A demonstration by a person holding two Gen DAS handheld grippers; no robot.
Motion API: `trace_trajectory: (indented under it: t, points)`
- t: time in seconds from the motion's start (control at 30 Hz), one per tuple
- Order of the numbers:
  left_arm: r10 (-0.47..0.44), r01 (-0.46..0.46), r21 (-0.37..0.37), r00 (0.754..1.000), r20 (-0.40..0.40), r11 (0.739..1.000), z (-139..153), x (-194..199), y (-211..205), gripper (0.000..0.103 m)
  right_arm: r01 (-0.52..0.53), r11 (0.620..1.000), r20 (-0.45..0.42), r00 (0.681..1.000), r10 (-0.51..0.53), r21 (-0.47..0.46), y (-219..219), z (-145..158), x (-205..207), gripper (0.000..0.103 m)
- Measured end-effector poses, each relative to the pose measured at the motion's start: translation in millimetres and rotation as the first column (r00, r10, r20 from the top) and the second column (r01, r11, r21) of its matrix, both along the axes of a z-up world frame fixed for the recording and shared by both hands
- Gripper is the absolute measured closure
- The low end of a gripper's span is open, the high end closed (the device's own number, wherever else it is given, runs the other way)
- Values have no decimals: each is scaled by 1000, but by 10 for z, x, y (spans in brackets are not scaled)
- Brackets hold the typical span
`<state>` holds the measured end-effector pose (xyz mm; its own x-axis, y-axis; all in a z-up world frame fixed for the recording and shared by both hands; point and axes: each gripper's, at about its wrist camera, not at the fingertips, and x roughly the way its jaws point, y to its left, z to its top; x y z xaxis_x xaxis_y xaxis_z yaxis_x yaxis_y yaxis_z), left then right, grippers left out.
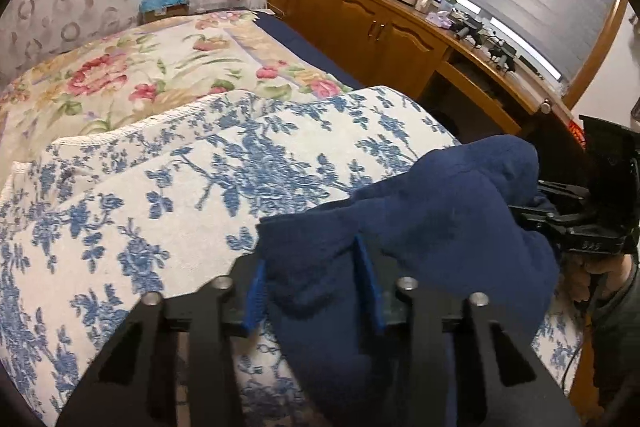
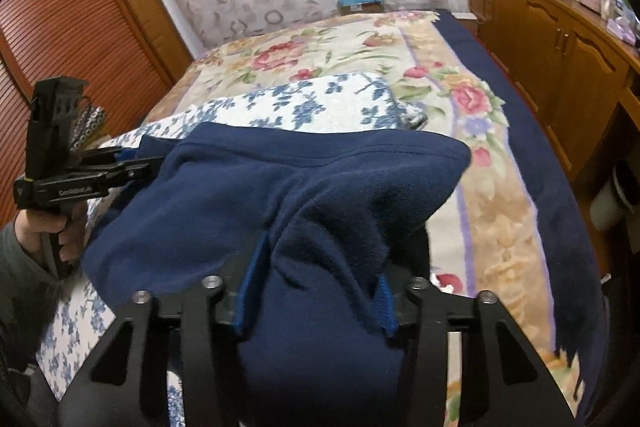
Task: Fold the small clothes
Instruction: 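Carry the folded shirt with both grippers onto the patterned cushion by the plush toy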
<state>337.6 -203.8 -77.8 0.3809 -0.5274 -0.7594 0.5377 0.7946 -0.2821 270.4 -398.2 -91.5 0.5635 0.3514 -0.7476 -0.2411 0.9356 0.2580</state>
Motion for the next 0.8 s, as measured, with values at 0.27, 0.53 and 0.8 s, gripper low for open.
trace_trajectory:
  t: [0.27, 0.53, 0.8]
  points:
    - [-22, 26, -60, 998, 61, 998, 274, -205, 40, 92, -33, 999, 78, 996, 35, -34, 46, 157, -134, 84]
    - [8, 15, -131, 984, 180, 991, 765, -520, 253, 93, -29, 1000, 195, 980, 30, -8, 94, 564, -346, 86]
    - [79, -37, -152, 957, 279, 988, 1110, -814, 676, 93, -86, 996, 258, 962, 87, -17, 421, 822, -329, 86]
